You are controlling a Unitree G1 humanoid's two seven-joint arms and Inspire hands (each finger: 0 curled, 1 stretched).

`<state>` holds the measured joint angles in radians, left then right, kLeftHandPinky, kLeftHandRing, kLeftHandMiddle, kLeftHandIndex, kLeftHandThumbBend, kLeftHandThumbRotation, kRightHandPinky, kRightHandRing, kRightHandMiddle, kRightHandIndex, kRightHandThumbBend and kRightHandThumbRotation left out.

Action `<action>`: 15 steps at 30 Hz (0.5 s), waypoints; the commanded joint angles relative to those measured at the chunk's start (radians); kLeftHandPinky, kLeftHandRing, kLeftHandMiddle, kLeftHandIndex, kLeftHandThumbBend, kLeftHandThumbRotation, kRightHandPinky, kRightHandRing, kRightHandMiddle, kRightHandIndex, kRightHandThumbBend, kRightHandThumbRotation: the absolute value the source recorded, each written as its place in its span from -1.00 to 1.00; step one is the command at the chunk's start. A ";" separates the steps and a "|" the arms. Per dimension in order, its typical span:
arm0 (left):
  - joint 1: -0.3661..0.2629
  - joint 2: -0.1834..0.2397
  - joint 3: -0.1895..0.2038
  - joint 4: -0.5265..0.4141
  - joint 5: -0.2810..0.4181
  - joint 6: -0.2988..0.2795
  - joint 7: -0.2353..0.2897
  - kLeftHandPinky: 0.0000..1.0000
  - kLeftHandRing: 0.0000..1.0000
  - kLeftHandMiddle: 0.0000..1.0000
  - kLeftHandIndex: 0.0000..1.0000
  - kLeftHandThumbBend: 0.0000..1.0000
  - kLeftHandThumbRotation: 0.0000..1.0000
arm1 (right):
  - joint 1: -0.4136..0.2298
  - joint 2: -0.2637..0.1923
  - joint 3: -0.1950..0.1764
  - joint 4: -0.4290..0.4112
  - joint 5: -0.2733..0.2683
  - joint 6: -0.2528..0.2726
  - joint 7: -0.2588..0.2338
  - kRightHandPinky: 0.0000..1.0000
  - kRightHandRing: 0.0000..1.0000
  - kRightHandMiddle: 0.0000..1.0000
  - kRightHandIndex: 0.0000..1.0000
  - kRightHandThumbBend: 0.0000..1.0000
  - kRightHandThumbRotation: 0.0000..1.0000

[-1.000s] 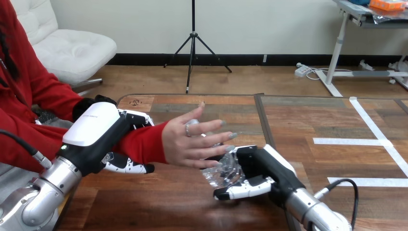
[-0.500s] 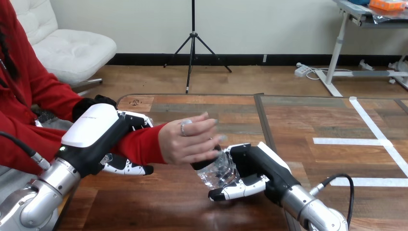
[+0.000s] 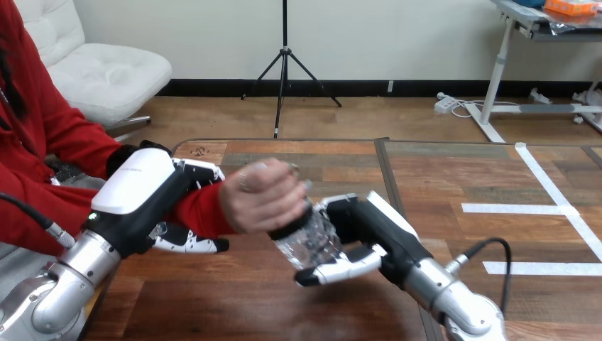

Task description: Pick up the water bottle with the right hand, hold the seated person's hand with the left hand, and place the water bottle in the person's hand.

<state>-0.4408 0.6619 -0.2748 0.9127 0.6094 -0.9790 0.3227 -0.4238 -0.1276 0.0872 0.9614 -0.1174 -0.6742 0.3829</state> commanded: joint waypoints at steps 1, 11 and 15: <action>-0.071 -0.073 0.007 -0.084 -0.028 -0.047 0.005 -0.32 -0.20 -0.06 -0.03 0.43 -0.99 | -0.030 0.053 0.035 -0.138 0.000 -0.010 -0.007 -0.73 -0.64 -0.46 -0.21 0.87 -1.00; -0.070 -0.075 0.012 -0.081 -0.025 -0.049 -0.002 -0.32 -0.19 -0.05 -0.03 0.43 -1.00 | 0.005 0.056 0.068 -0.267 -0.003 -0.008 -0.019 -0.78 -0.68 -0.51 -0.20 0.86 -0.95; -0.070 -0.075 0.013 -0.079 -0.021 -0.046 -0.001 -0.32 -0.20 -0.05 -0.03 0.44 -1.00 | 0.016 0.055 0.077 -0.309 0.007 0.009 -0.012 -0.79 -0.69 -0.51 -0.20 0.85 -0.94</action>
<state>-0.4407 0.6652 -0.2561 0.9087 0.5972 -1.0041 0.3224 -0.3708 -0.1107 0.1294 0.8209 -0.1208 -0.6445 0.3540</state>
